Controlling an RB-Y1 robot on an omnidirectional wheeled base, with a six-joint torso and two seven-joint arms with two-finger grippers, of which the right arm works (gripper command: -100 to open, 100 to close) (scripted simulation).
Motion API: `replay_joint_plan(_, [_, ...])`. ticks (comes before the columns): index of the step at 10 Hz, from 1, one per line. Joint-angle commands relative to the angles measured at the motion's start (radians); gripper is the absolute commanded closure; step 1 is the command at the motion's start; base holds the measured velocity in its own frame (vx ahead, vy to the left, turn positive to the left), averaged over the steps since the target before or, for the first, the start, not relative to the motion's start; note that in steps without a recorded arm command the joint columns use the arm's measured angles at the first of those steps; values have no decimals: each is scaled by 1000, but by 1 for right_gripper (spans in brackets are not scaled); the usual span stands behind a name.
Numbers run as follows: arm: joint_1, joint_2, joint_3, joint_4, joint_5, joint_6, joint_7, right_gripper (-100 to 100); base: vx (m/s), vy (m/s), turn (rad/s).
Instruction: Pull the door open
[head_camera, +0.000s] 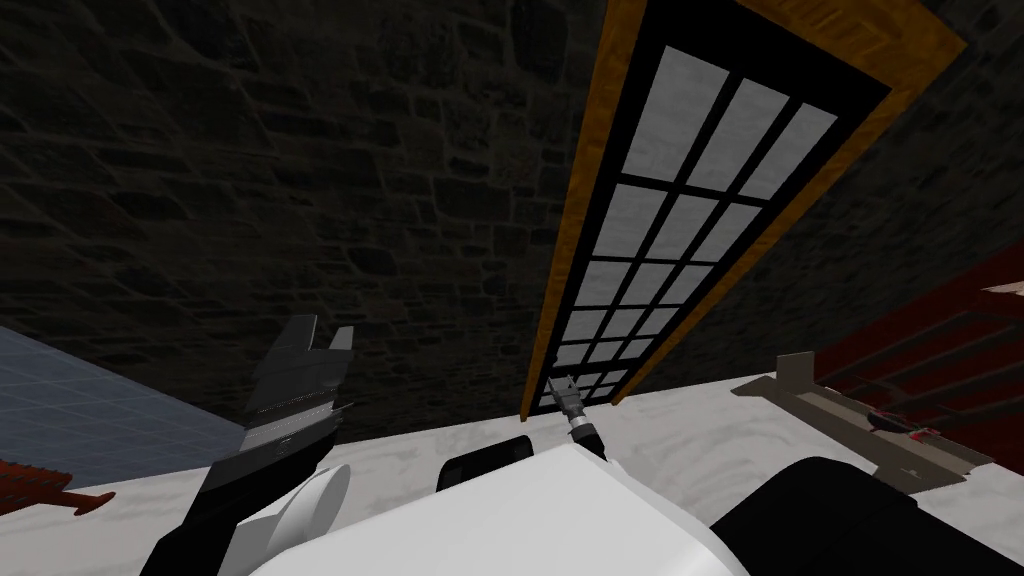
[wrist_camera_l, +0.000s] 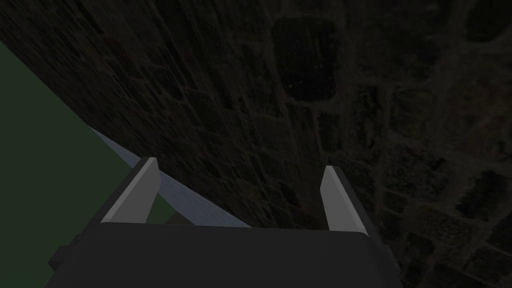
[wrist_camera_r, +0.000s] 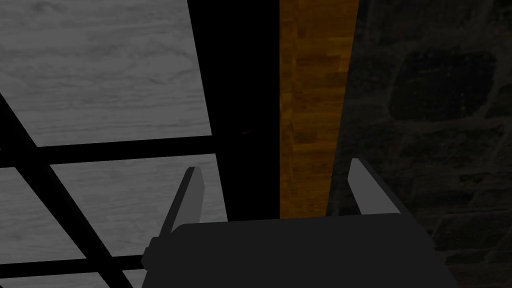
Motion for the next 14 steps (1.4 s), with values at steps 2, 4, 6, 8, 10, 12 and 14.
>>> replay_joint_plan(2, [-12,-14,-19,38,-12,-19,-12,-100,131,32,83])
replay_joint_plan(4, [-18,-33,-41,69,-26,-37,-26,-100,137,-6,126])
replay_joint_plan(6, [-21,-46,-55,90,-36,-49,-36,-100,164,-28,72])
replay_joint_plan(8, [-18,-43,-47,93,-31,-54,-36,100,7,4,-6])
replay_joint_plan(10, [-18,-43,-47,93,-31,-54,-36,100,-12,-11,-5])
replay_joint_plan(12, [-18,-43,-47,93,-31,-54,-36,100,0,0,0])
replay_joint_plan(14, [-21,-46,-48,96,-40,-55,-67,100,-16,-2,17])
